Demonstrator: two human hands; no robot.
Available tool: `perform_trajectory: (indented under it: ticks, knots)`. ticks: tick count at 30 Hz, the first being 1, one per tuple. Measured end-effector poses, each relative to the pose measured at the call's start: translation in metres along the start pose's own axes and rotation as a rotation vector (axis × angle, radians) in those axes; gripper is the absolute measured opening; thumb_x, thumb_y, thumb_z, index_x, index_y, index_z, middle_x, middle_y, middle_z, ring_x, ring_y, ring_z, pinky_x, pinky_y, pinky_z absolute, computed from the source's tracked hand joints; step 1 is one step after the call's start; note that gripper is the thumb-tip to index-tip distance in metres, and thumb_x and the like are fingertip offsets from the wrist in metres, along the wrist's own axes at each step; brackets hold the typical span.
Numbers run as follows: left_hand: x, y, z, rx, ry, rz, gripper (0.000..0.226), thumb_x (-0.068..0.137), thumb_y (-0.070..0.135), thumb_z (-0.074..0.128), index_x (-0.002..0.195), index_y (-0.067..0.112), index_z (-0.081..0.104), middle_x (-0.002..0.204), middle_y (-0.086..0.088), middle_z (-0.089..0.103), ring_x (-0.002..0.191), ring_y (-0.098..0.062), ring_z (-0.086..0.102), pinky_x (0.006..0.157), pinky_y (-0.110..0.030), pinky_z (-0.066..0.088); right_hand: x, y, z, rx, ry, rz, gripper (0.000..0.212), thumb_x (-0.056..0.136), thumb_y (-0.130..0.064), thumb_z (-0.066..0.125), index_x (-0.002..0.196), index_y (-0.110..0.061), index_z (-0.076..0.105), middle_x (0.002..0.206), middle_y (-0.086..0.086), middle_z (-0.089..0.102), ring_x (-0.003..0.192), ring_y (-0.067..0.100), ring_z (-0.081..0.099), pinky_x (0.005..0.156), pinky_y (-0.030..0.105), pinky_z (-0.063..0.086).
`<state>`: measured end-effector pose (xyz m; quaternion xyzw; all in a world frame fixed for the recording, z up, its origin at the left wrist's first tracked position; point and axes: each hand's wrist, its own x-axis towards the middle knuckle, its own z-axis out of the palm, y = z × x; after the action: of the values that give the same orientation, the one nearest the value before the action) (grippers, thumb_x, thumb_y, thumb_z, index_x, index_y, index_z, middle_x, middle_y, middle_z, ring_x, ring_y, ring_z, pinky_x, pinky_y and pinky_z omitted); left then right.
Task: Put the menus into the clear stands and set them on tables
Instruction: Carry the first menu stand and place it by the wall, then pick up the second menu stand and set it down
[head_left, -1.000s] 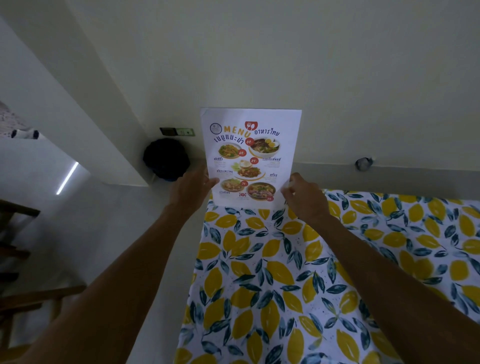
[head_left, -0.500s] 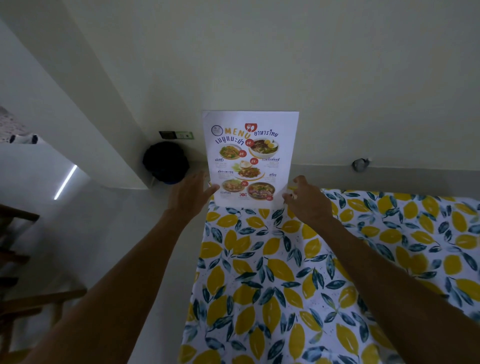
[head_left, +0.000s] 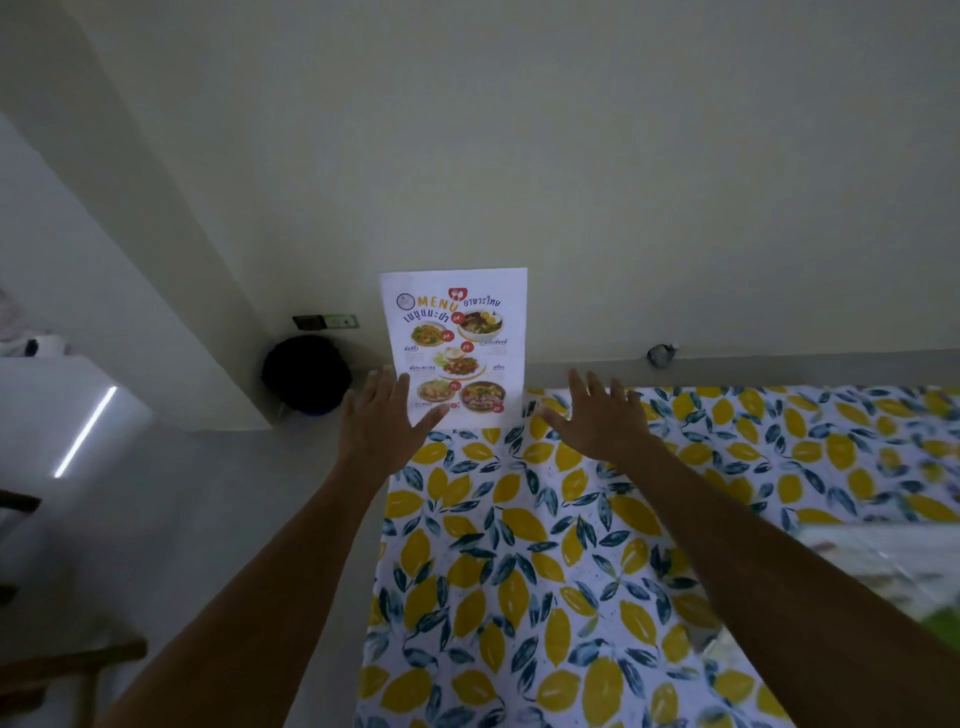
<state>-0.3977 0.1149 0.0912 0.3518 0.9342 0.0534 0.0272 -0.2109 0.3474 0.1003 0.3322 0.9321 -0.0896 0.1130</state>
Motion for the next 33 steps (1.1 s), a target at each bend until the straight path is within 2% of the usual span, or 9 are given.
perform_trajectory:
  ticks: [9,15,18,21,25,28,31,33]
  knots:
    - [-0.065,0.057,-0.064,0.099,0.024,0.059,0.09,0.087,0.08,0.015,0.155,0.02,0.017,0.164,-0.005,0.006,0.15,-0.024,0.008,0.117,-0.051,0.014,-0.083,-0.002,-0.04,0.02,0.085,-0.083,0.09,0.089,-0.077,0.02,0.157,-0.02,0.004,0.164,0.012,0.015,0.147,0.043,0.017,0.116,0.058,0.019]
    - [-0.145,0.094,-0.087,0.103,0.133,0.055,0.088,0.086,0.079,0.022,0.151,0.02,0.028,0.161,-0.01,0.022,0.146,-0.028,0.022,0.112,-0.051,0.024,-0.163,0.003,-0.056,0.038,0.111,-0.17,0.091,0.087,-0.078,0.021,0.157,-0.021,0.004,0.164,0.01,0.017,0.147,0.04,0.021,0.116,0.056,0.023]
    - [-0.19,0.115,-0.094,0.115,0.135,0.044,0.09,0.085,0.081,0.019,0.152,0.022,0.024,0.161,-0.009,0.021,0.147,-0.028,0.022,0.111,-0.052,0.025,-0.214,0.016,-0.059,0.05,0.153,-0.226,0.089,0.09,-0.075,0.026,0.157,-0.019,0.007,0.162,0.013,0.022,0.145,0.041,0.026,0.115,0.056,0.025]
    - [-0.234,0.144,-0.099,0.129,0.126,0.055,0.09,0.085,0.081,0.019,0.153,0.022,0.021,0.162,-0.007,0.019,0.147,-0.027,0.02,0.112,-0.053,0.025,-0.266,0.038,-0.057,0.041,0.176,-0.254,0.089,0.091,-0.074,0.026,0.157,-0.018,0.006,0.162,0.014,0.023,0.145,0.04,0.026,0.116,0.054,0.027]
    - [-0.278,0.192,-0.101,0.08,0.175,0.122,0.093,0.082,0.084,0.019,0.149,0.02,0.033,0.159,-0.009,0.028,0.145,-0.029,0.026,0.111,-0.057,0.029,-0.325,0.078,-0.052,0.004,0.205,-0.217,0.089,0.09,-0.075,0.025,0.157,-0.018,0.007,0.162,0.013,0.022,0.145,0.038,0.027,0.114,0.055,0.029]
    - [-0.301,0.239,-0.103,-0.038,0.099,0.164,0.09,0.084,0.081,0.022,0.151,0.021,0.028,0.161,-0.008,0.021,0.147,-0.029,0.018,0.116,-0.056,0.016,-0.359,0.117,-0.049,-0.005,0.233,-0.184,0.087,0.092,-0.072,0.027,0.157,-0.017,0.009,0.16,0.013,0.027,0.142,0.039,0.03,0.111,0.054,0.032]
    - [-0.315,0.279,-0.103,0.059,0.103,0.21,0.101,0.078,0.084,0.005,0.154,0.02,0.02,0.164,-0.005,0.013,0.149,-0.025,0.016,0.117,-0.054,0.018,-0.382,0.162,-0.045,-0.013,0.232,-0.124,0.084,0.092,-0.07,0.028,0.157,-0.019,0.01,0.159,0.011,0.029,0.141,0.038,0.032,0.11,0.053,0.033]
    - [-0.319,0.3,-0.099,0.064,0.091,0.238,0.102,0.079,0.083,0.007,0.154,0.017,0.018,0.164,-0.005,0.012,0.149,-0.024,0.016,0.116,-0.052,0.019,-0.393,0.19,-0.04,-0.035,0.203,-0.071,0.085,0.091,-0.072,0.026,0.156,-0.019,0.012,0.159,0.01,0.03,0.141,0.037,0.033,0.11,0.052,0.033]
